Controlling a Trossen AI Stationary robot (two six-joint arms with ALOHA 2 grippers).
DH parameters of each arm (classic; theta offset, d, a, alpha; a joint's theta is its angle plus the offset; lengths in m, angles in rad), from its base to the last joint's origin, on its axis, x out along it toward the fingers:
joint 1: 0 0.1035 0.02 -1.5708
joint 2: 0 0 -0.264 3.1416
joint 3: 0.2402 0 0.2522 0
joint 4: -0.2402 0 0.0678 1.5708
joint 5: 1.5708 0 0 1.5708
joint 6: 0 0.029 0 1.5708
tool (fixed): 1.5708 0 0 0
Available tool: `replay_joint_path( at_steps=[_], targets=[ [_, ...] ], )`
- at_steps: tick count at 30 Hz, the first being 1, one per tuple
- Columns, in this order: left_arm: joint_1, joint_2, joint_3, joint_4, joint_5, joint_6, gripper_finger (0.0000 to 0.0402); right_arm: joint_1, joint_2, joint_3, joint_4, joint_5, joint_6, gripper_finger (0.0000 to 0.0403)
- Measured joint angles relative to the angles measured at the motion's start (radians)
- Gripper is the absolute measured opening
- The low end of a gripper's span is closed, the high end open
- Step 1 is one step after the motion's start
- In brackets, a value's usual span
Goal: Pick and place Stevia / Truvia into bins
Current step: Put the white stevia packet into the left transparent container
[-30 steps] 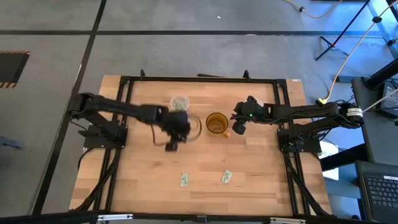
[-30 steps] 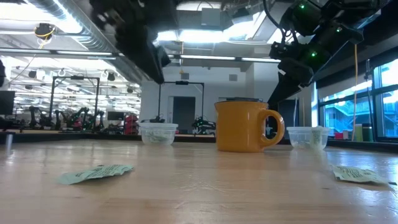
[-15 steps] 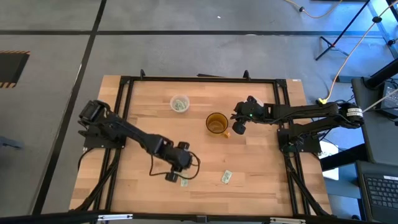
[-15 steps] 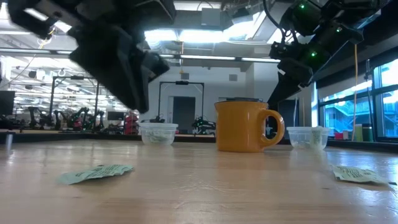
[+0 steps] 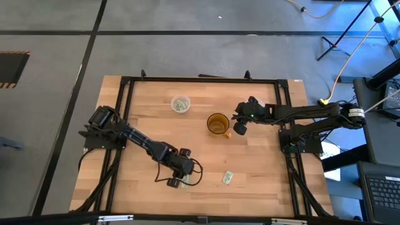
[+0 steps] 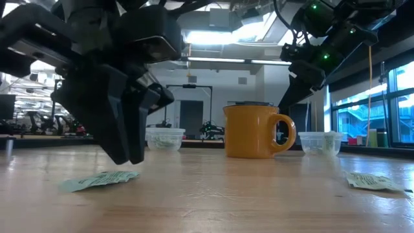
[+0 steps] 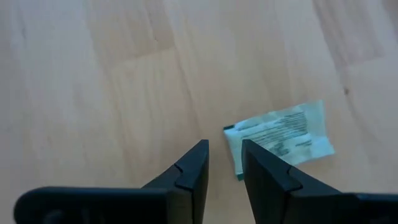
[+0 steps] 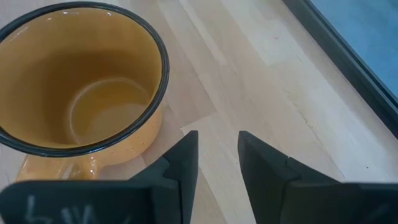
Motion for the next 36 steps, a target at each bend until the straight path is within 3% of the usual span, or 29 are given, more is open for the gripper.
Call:
replay_joint_path(
  at_steps=[14,28,36],
  targets=[
    [-0.035,0.018,0.0,0.012,0.0,-0.062,0.0085,0.0,0.0,0.0,0.0,0.0,0.0,0.0117],
    [-0.038,0.026,0.002,0.012,-0.034,-0.038,0.0008,0.0,0.0,0.0,0.002,0.0,0.0,0.0117],
    [-0.012,-0.03,0.0,-0.07,-0.003,-0.021,0.0003,0.0,0.0,0.0,0.002,0.0,0.0,0.0117]
  ],
)
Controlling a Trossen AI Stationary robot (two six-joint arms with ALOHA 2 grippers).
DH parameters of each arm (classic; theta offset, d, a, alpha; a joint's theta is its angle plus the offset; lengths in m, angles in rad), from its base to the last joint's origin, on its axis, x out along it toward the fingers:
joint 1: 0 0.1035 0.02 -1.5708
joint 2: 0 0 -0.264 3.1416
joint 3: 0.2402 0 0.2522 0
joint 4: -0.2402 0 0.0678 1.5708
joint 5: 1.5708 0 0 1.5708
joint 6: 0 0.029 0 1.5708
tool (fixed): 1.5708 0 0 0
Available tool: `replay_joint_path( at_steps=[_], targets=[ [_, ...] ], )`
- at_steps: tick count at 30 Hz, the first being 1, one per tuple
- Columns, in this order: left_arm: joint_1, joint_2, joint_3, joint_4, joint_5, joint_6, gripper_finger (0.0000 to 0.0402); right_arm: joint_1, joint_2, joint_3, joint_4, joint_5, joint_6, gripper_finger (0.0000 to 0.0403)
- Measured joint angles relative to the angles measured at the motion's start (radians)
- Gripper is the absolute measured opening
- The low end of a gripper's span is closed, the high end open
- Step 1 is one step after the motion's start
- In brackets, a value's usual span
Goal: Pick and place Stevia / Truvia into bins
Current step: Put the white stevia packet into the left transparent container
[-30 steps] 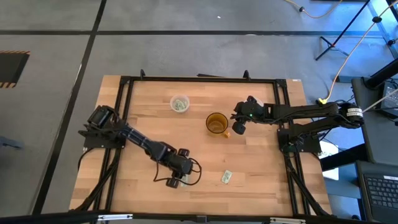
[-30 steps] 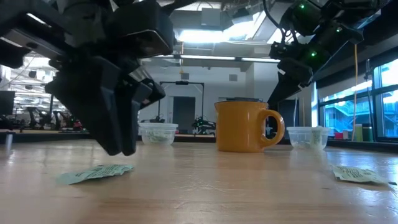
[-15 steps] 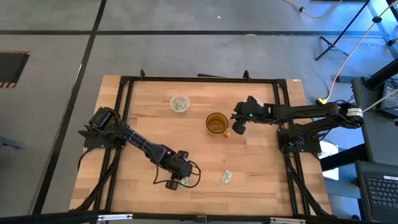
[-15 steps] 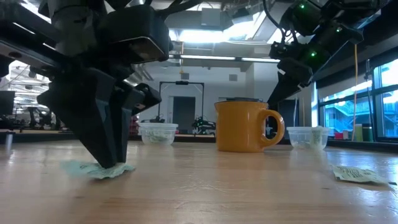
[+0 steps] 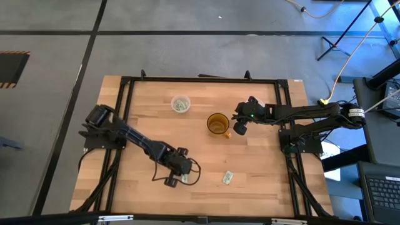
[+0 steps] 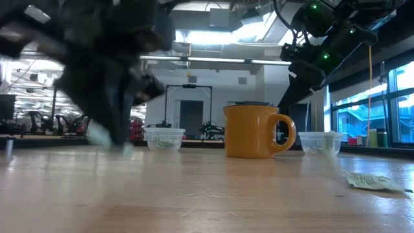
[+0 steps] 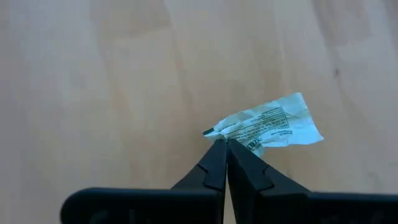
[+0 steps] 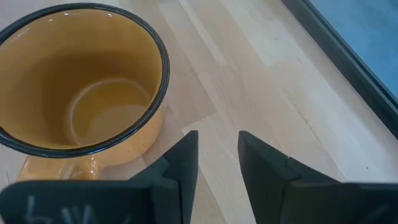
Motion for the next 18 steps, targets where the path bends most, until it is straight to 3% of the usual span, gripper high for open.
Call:
replay_joint_path(
  at_steps=[5,13,18],
  targets=[
    [0.065,-0.132,0.0,-0.101,-0.01,-0.021,0.0003,0.0,0.0,0.0,0.0,0.0,-0.001,0.0117],
    [0.274,-0.36,0.0,-0.281,-0.318,-0.021,0.0003,0.0,0.0,0.0,0.003,0.0,-0.003,0.0117],
    [0.472,-0.407,0.0,-0.303,-0.372,0.06,0.0003,0.0,0.0,0.0,0.001,-0.009,-0.005,0.0117]
  ],
)
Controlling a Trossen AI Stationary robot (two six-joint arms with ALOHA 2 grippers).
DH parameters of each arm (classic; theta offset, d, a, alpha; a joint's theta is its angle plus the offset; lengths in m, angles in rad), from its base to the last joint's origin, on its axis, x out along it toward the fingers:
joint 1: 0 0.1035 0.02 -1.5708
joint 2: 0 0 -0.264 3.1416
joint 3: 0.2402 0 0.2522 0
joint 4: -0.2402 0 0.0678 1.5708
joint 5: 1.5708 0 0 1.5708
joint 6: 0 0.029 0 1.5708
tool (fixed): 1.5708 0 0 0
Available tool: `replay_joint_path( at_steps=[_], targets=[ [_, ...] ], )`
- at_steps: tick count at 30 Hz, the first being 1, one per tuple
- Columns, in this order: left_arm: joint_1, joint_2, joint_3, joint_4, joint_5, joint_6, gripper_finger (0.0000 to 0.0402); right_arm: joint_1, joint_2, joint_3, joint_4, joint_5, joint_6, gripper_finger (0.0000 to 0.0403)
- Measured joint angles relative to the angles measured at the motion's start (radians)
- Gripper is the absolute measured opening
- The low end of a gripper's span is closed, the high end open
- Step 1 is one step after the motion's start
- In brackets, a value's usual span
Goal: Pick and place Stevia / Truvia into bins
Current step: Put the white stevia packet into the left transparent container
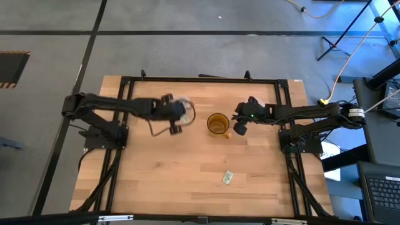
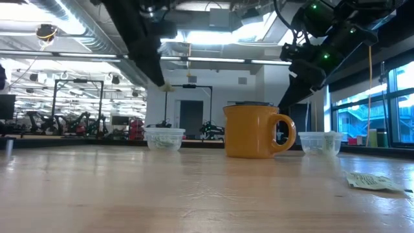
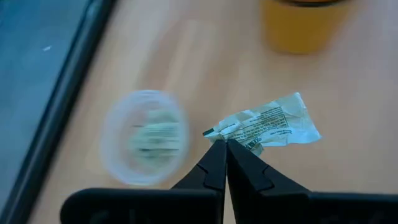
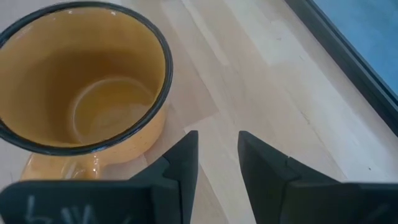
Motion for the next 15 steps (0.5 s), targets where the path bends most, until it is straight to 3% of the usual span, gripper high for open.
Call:
replay_joint_path(
  at_steps=[8,15],
  targets=[
    [0.287,0.059,0.0,0.068,0.078,0.11,0.0003,0.0,0.0,0.0,-0.004,-0.002,-0.003,0.0117],
    [0.378,0.166,0.0,0.126,0.097,0.137,0.0003,0.0,0.0,0.0,-0.005,-0.003,-0.007,0.0117]
  ],
)
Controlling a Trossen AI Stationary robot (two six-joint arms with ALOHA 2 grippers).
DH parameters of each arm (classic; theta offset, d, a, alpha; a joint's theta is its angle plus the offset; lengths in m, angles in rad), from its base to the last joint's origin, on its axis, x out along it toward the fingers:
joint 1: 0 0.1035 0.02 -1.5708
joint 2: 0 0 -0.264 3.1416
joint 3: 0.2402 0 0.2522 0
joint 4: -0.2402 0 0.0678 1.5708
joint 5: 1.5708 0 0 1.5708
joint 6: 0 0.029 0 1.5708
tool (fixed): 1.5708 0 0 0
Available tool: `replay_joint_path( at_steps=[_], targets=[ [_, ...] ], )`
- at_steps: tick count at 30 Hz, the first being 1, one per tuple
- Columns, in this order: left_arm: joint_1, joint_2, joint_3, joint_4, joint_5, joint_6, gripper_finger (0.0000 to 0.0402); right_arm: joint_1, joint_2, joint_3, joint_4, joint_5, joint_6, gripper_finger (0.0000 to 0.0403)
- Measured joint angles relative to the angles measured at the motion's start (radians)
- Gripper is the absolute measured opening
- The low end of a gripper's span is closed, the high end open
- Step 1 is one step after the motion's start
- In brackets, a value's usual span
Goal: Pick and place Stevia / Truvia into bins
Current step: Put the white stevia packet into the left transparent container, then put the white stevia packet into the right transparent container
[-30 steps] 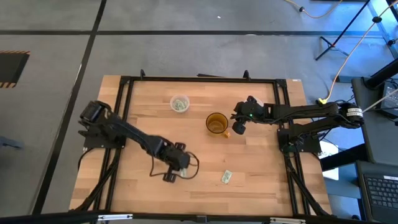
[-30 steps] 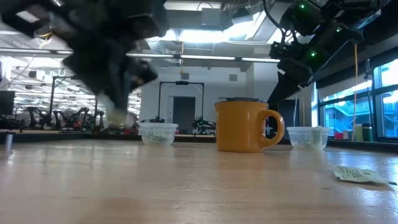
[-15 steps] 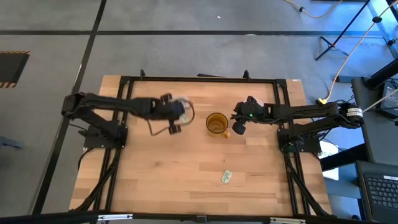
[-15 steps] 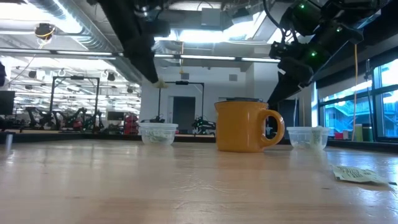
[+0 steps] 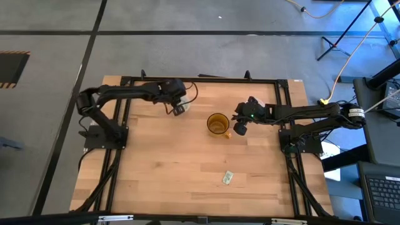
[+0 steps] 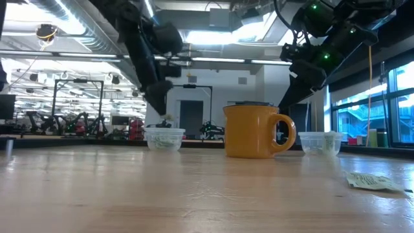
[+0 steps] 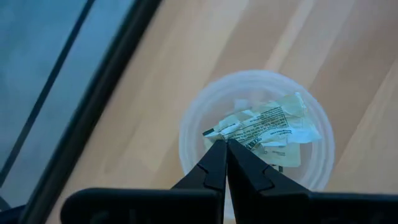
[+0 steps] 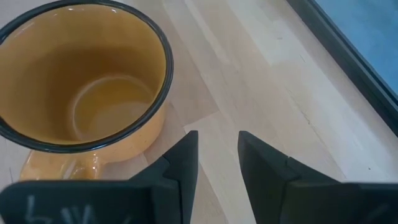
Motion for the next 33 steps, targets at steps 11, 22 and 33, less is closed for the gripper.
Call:
replay_joint_path(
  at_steps=[11,22,33],
  targets=[
    [0.011,0.107,0.0,0.083,0.045,0.009,0.0004,0.0,0.0,0.0,-0.006,0.0,-0.023,0.0117],
    [0.016,0.104,0.0,0.069,0.043,0.001,0.0055,0.0,0.0,0.0,-0.018,0.0,-0.022,0.0117],
    [-0.029,-0.111,0.0,-0.015,0.04,-0.001,0.0083,0.136,-0.011,0.091,-0.038,-0.078,-0.162,0.0117]
  ],
)
